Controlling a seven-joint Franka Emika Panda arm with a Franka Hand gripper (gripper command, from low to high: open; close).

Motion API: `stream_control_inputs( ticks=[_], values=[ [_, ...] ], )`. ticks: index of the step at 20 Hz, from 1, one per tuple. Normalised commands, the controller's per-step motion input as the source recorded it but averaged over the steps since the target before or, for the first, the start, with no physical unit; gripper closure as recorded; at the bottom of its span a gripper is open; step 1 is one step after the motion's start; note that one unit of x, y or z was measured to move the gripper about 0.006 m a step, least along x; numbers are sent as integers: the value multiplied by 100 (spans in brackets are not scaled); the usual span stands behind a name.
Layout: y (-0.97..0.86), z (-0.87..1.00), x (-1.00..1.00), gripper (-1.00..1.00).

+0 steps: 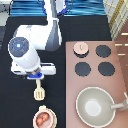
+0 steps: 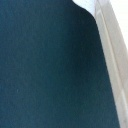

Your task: Take the lid off the pot, put the pot on the plate, and use the tool to push the pot to the front of the table.

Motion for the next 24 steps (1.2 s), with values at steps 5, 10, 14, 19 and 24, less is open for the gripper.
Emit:
stream_control_inputs(
  ticks=[5, 10, 14, 19, 24],
  values=[
    [18, -75, -100, 100],
    [35, -60, -100, 100],
    [49, 4, -96, 100],
    [24, 87, -64, -100],
    [27, 100, -59, -100]
  ],
)
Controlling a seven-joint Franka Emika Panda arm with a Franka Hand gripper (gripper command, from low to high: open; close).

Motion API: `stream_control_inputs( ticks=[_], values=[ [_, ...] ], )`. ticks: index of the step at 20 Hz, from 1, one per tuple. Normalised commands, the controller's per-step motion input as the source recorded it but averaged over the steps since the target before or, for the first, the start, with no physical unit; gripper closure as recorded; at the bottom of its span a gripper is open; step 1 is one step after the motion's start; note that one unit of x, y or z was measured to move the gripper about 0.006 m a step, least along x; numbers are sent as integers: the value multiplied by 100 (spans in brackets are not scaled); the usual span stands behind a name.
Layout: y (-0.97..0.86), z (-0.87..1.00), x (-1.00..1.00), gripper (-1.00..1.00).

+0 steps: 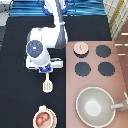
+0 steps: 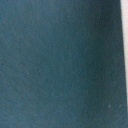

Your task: Take the lid off the pot, put the pot on the plate, and use the tool to push the pot to the front of the table.

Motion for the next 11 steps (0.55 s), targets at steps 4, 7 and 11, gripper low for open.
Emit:
stream_control_inputs(
  ticks=[4, 7, 11],
  values=[
    [0, 65, -59, -100],
    [0, -46, -95, -100],
    [0, -48, -99, -100]
  ],
)
